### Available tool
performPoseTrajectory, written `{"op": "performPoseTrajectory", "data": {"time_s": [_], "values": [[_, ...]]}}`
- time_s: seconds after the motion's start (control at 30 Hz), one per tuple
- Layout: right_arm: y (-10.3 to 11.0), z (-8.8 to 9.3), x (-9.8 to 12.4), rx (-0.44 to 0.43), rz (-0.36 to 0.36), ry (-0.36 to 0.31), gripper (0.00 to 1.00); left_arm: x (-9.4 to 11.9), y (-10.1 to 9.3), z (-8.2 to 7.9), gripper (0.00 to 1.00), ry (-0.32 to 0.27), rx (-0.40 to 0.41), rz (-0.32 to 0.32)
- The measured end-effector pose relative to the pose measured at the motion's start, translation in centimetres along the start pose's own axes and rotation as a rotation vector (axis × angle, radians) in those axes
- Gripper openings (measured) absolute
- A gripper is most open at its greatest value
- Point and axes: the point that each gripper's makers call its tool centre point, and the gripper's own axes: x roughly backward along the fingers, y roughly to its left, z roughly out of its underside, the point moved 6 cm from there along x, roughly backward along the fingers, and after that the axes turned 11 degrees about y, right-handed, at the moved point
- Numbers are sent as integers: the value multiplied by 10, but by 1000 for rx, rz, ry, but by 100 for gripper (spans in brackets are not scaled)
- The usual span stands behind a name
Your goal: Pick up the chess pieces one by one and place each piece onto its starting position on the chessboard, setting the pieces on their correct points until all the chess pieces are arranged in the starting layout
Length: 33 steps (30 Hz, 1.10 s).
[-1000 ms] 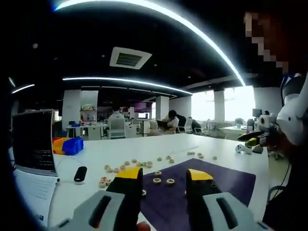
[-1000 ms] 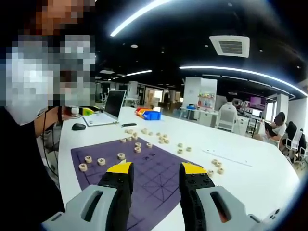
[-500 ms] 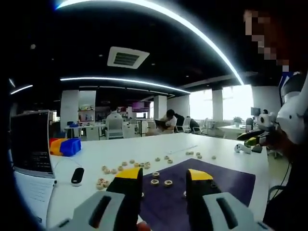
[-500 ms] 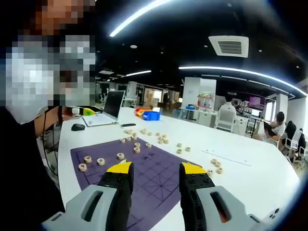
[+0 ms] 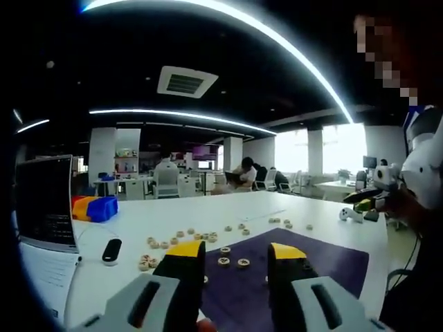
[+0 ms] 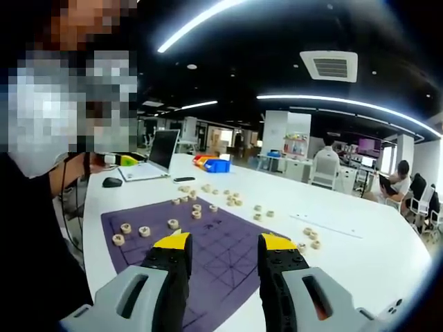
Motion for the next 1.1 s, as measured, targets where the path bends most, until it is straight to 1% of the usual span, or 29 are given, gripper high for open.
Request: {"op": "performPoseTrajectory", "data": {"time_s": [0.83, 0.9, 1.03, 1.1], "values": [[-1, 2, 2, -7, 12, 5, 39, -3, 1, 1, 37, -3, 9, -3], [-2, 3, 3, -8, 14, 5, 39, -3, 1, 0, 37, -4, 6, -2], [-2, 2, 3, -8, 15, 4, 39, -10, 2, -7, 37, -6, -9, 1], [-2, 3, 3, -7, 14, 5, 39, -16, 5, -9, 37, 13, -36, -16]]}}
